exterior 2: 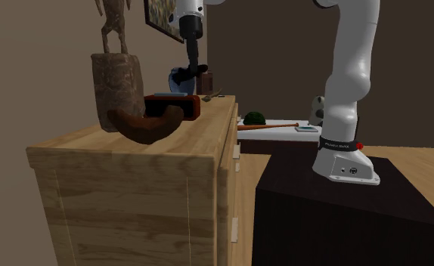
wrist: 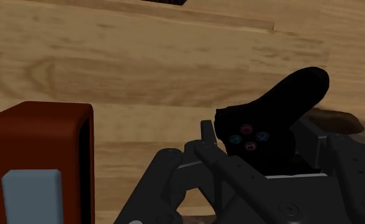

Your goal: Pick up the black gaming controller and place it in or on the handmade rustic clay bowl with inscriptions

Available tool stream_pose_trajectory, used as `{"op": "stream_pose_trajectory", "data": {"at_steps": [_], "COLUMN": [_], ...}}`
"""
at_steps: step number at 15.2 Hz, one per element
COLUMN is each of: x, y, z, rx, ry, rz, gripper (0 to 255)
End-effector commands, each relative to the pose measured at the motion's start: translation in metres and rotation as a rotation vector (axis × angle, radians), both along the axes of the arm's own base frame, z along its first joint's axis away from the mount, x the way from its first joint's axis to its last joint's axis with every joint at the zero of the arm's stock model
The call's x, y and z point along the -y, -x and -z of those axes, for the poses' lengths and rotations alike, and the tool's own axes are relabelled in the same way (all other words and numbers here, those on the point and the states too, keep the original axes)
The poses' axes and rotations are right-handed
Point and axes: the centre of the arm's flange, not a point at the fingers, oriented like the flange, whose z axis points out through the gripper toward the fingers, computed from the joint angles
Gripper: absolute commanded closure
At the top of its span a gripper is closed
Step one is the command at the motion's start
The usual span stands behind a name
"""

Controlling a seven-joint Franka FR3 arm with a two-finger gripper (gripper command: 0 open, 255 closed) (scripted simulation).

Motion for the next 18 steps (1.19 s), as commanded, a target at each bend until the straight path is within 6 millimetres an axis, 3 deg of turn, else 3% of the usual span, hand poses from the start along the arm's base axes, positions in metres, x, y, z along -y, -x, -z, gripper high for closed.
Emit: {"op": "stream_pose_trajectory", "data": {"at_steps": [1,11,12,18], "x": [-0.013,-0.139,-0.147,-0.147], "y": [-0.004,-0.042,-0.045,-0.045], "z": [-0.005,-0.011,-0.011,0.021], "rx": [0.0,0.0,0.0,0.0], "ry": [0.0,0.0,0.0,0.0], "rz": [0.0,0.0,0.0,0.0], "gripper": [255,255,255,255]}}
